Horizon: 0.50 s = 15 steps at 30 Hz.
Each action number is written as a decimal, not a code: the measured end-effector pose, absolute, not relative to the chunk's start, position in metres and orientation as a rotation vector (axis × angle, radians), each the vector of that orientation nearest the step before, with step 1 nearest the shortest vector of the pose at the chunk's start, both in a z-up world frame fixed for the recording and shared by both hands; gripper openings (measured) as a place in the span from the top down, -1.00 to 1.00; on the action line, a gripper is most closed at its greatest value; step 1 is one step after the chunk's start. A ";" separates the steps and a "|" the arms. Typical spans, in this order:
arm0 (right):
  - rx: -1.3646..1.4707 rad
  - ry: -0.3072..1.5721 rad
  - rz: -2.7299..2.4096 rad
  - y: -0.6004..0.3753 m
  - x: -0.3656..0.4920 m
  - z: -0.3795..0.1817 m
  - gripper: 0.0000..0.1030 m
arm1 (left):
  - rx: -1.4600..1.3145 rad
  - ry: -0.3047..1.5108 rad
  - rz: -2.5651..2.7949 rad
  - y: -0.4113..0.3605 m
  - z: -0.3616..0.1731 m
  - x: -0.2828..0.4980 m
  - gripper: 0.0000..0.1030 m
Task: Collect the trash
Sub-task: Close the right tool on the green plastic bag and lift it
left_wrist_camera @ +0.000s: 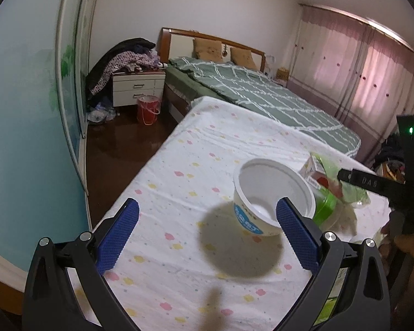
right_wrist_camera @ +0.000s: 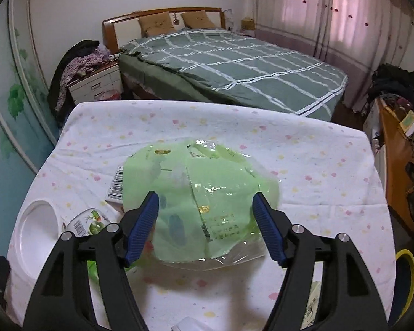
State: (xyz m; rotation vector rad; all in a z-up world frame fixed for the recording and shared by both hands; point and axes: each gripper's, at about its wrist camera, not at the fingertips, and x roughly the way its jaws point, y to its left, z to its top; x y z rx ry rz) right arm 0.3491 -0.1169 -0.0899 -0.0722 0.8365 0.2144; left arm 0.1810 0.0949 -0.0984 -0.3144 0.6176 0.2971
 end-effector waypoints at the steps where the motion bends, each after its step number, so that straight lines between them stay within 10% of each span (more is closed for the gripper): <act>1: -0.068 0.841 0.221 -0.117 0.350 -0.090 -0.23 | -0.308 0.623 0.292 0.093 -0.099 0.182 -0.90; 15: -0.009 0.838 0.168 -0.140 0.353 -0.087 0.81 | -0.266 0.643 0.267 0.079 -0.103 0.187 -0.90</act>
